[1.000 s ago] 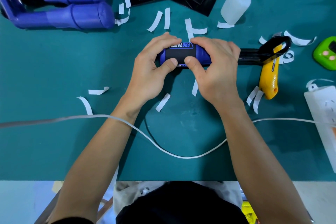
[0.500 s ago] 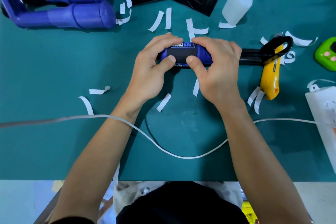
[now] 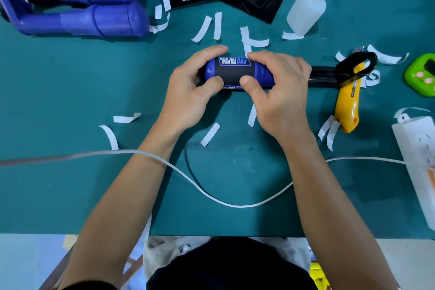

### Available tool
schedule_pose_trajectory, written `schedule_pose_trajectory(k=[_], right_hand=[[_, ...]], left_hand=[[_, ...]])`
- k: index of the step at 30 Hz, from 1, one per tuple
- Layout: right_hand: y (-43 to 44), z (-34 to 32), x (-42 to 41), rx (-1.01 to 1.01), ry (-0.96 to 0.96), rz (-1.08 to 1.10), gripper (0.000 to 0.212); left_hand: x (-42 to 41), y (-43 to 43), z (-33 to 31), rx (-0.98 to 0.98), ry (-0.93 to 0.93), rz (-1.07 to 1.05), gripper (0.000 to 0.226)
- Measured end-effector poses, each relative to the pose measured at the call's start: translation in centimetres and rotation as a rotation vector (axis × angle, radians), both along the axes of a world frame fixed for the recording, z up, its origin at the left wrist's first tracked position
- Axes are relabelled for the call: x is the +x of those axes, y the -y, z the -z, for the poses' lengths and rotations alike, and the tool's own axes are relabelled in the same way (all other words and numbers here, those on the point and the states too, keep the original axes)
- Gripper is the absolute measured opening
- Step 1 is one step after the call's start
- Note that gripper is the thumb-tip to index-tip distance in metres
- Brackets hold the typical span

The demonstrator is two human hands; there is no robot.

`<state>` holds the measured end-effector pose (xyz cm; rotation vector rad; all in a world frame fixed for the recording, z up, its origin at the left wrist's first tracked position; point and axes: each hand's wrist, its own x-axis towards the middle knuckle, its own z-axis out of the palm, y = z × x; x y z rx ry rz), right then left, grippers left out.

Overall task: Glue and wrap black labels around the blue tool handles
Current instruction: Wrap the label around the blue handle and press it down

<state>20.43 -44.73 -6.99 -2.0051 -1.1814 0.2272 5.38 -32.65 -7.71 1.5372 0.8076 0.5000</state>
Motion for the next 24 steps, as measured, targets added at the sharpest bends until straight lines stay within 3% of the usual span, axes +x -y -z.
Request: schedule_pose_trajectory(k=[12, 18, 24], right_hand=[[0.0, -0.2, -0.2, 0.008, 0.007, 0.010, 0.032], [-0.6, -0.5, -0.8, -0.003, 0.051, 0.066, 0.031], [-0.7, -0.3, -1.1, -0.029, 0.071, 0.068, 0.024]], left_hand=[[-0.2, -0.4, -0.8, -0.066, 0.031, 0.022, 0.050], [0.5, 0.6, -0.3, 0.182, -0.080, -0.050, 0.031], [0.5, 0.6, -0.1, 0.222, -0.066, -0.063, 0.032]])
